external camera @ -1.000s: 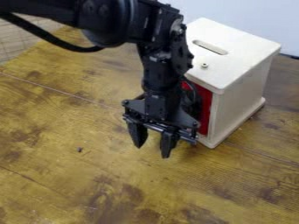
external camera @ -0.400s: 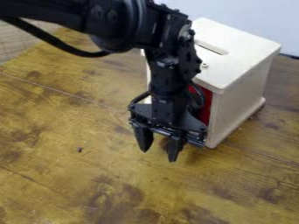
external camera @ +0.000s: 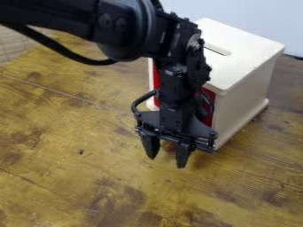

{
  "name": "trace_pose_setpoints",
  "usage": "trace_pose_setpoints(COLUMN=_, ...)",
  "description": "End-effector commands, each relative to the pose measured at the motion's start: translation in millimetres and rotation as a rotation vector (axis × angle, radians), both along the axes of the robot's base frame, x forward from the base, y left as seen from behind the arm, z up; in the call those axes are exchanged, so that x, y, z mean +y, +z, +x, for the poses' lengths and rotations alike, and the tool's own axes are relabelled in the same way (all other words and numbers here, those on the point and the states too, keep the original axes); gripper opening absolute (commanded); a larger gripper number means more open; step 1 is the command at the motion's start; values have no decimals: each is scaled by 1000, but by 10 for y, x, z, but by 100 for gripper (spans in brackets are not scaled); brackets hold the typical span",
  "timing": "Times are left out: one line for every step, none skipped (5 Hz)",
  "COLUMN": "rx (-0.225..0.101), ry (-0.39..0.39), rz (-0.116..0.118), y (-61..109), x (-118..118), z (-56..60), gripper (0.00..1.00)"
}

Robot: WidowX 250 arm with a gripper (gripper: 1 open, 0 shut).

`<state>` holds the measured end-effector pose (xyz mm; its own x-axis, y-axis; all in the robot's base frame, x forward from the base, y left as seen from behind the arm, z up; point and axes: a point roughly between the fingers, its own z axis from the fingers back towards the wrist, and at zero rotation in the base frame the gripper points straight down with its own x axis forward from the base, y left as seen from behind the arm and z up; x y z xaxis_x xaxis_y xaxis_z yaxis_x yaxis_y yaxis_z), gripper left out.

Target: Close the drawer

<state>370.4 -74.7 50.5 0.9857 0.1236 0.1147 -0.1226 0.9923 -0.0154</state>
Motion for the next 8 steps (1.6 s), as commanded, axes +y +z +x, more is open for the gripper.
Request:
trace_pose_setpoints(rx=-62, ry=-11, rz=-3, y=151, x=-105, z=22, gripper=100)
trace_pose_setpoints(rx=-62, ry=6, rz=-1, y=101, x=-116, z=20, gripper=100)
trace_pose_setpoints(rx=-60, ry=33, rz=2, y=66, x=-109, z=20, gripper=100)
trace_pose_setpoints(rx=-59, ry=57, rz=4, y=65, x=-102, z=18, gripper=100)
trace_pose_setpoints(rx=-57, ry=74, rz=5, y=67, x=-85, z=14, gripper=100)
trace_pose_setpoints(rx=-57, ry=89, rz=6, y=70, x=-67, z=12, gripper=100)
trace_pose_setpoints(rx=-57, ry=105, rz=6, y=73, x=-49, z=12, gripper=100)
trace_pose_setpoints(rx=-58, ry=122, rz=6, y=79, x=-29, z=15, gripper=100)
